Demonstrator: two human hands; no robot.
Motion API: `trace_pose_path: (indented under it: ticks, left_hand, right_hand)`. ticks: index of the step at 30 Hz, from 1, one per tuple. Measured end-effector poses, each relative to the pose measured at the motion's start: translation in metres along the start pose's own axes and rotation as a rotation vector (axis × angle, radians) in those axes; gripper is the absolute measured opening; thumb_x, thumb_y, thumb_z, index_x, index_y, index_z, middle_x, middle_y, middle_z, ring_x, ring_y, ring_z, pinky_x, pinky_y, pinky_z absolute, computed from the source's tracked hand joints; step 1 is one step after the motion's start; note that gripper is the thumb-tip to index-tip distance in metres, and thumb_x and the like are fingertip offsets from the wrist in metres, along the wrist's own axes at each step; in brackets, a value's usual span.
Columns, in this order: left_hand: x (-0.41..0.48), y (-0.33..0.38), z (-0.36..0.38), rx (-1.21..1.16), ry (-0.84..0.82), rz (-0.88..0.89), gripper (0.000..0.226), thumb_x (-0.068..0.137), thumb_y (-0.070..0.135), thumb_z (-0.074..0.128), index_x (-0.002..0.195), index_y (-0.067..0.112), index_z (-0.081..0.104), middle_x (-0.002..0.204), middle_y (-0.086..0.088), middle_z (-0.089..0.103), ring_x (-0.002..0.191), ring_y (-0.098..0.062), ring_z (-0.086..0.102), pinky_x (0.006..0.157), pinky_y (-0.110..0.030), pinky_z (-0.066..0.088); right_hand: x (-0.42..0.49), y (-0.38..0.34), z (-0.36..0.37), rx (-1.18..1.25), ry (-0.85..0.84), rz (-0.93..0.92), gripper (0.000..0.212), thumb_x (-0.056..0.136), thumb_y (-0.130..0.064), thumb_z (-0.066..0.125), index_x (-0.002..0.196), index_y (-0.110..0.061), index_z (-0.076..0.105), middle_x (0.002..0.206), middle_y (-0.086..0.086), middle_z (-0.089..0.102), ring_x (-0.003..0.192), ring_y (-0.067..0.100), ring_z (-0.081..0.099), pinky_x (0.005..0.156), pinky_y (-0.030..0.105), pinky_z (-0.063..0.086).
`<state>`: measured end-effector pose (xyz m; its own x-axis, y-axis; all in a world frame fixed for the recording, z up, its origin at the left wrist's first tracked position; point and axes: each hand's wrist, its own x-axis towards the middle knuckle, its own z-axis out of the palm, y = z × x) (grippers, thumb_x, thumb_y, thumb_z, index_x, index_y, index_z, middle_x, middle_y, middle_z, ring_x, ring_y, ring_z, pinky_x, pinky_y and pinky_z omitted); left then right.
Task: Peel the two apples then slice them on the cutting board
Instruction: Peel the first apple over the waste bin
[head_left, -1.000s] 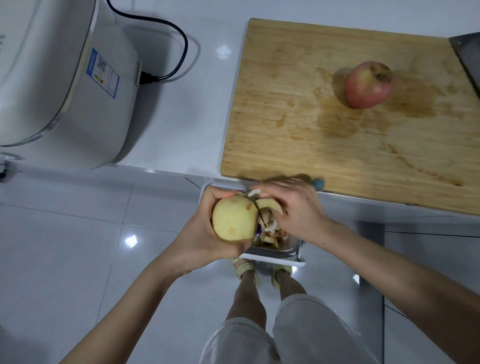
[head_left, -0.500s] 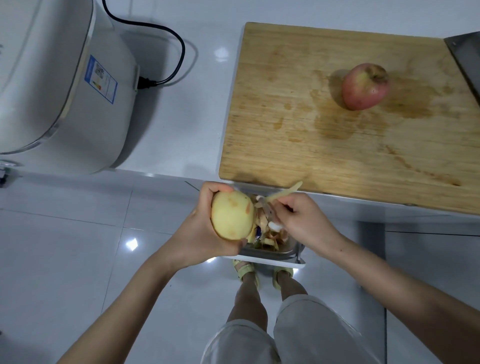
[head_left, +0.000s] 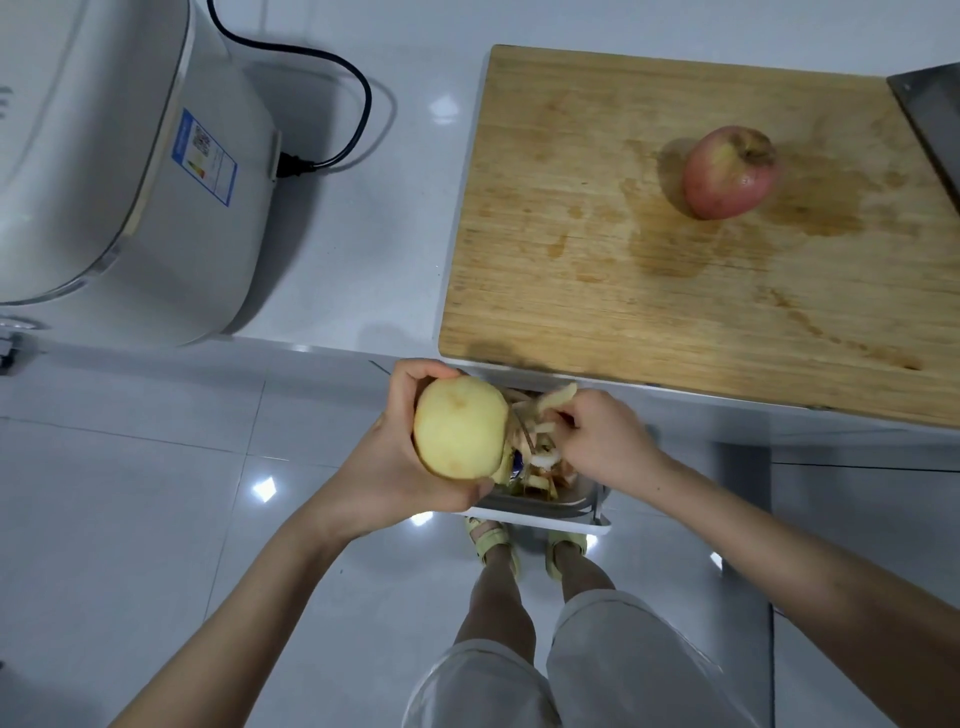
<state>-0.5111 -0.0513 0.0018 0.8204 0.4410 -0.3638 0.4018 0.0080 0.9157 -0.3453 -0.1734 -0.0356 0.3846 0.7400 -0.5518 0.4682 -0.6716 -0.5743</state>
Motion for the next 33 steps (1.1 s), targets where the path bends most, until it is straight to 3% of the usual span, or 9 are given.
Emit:
trace_pose_path:
  ticks: [5, 8, 11, 16, 20, 24, 29, 33]
  left_hand:
    - [0.003, -0.013, 0.009, 0.137, 0.060, 0.117, 0.095, 0.049, 0.018, 0.088, 0.125, 0.040, 0.035, 0.125, 0.013, 0.043, 0.113, -0.006, 0.050, 0.085, -0.018, 0.048]
    - [0.008, -0.024, 0.020, 0.253, 0.117, 0.219, 0.089, 0.050, 0.026, 0.088, 0.124, 0.038, 0.039, 0.128, 0.016, 0.040, 0.118, -0.008, 0.046, 0.095, -0.021, 0.043]
    - [0.009, -0.029, 0.026, 0.236, 0.135, 0.235, 0.085, 0.053, 0.039, 0.082, 0.125, 0.039, 0.037, 0.129, 0.022, 0.036, 0.120, -0.003, 0.043, 0.096, -0.014, 0.037]
    - [0.003, -0.028, 0.027, 0.094, 0.034, 0.144, 0.065, 0.071, 0.048, 0.072, 0.126, 0.032, 0.043, 0.138, 0.016, 0.038, 0.131, -0.008, 0.039, 0.099, -0.020, 0.041]
    - [0.001, -0.019, 0.030, -0.255, 0.173, -0.043, 0.046, 0.075, 0.040, 0.069, 0.116, 0.031, 0.050, 0.124, 0.013, 0.054, 0.114, -0.005, 0.055, 0.083, -0.021, 0.049]
    - [0.004, -0.017, 0.023, -0.447, 0.088, -0.187, 0.062, 0.068, 0.030, 0.076, 0.125, 0.022, 0.053, 0.116, 0.001, 0.065, 0.108, -0.012, 0.062, 0.080, -0.023, 0.051]
    - [0.006, -0.011, 0.011, -0.642, -0.115, -0.331, 0.081, 0.059, 0.020, 0.086, 0.131, 0.026, 0.050, 0.127, -0.011, 0.057, 0.112, -0.032, 0.062, 0.083, -0.047, 0.055]
    - [0.009, -0.007, 0.013, -0.565, -0.092, -0.344, 0.076, 0.059, 0.011, 0.084, 0.126, 0.027, 0.052, 0.125, -0.012, 0.054, 0.109, -0.031, 0.062, 0.077, -0.046, 0.057]
  right_hand:
    - [0.003, -0.006, 0.012, 1.154, -0.521, 0.727, 0.037, 0.098, -0.021, 0.030, 0.071, -0.009, 0.052, 0.051, 0.003, 0.043, 0.041, 0.012, 0.035, 0.041, 0.022, 0.030]
    - [0.004, -0.006, 0.017, 1.469, -0.717, 0.773, 0.032, 0.088, -0.021, 0.036, 0.066, -0.007, 0.054, 0.048, 0.000, 0.040, 0.038, 0.009, 0.036, 0.037, 0.018, 0.032]
    - [0.002, -0.009, 0.020, 1.590, -0.712, 0.754, 0.032, 0.090, -0.028, 0.039, 0.065, -0.011, 0.050, 0.048, 0.001, 0.040, 0.039, 0.009, 0.035, 0.036, 0.019, 0.033]
    - [-0.002, -0.008, 0.025, 1.454, -0.384, 0.659, 0.028, 0.096, -0.025, 0.039, 0.073, -0.012, 0.048, 0.052, 0.005, 0.039, 0.040, 0.014, 0.036, 0.040, 0.021, 0.031]
    - [-0.007, -0.015, 0.024, 1.282, -0.211, 0.563, 0.037, 0.099, -0.018, 0.039, 0.063, -0.011, 0.046, 0.044, 0.005, 0.040, 0.040, 0.014, 0.036, 0.044, 0.024, 0.028]
    - [-0.017, -0.025, 0.014, 0.991, -0.035, 0.369, 0.037, 0.099, -0.013, 0.042, 0.063, -0.007, 0.048, 0.050, 0.009, 0.039, 0.046, 0.017, 0.034, 0.049, 0.026, 0.028]
    - [-0.030, -0.025, 0.008, 0.884, 0.061, 0.114, 0.038, 0.100, -0.017, 0.041, 0.063, -0.010, 0.051, 0.049, -0.003, 0.041, 0.050, 0.008, 0.038, 0.052, 0.020, 0.031]
    - [-0.027, -0.016, 0.009, 0.465, 0.137, -0.096, 0.040, 0.100, -0.031, 0.038, 0.066, -0.018, 0.055, 0.056, -0.007, 0.051, 0.057, 0.009, 0.048, 0.062, 0.029, 0.038]
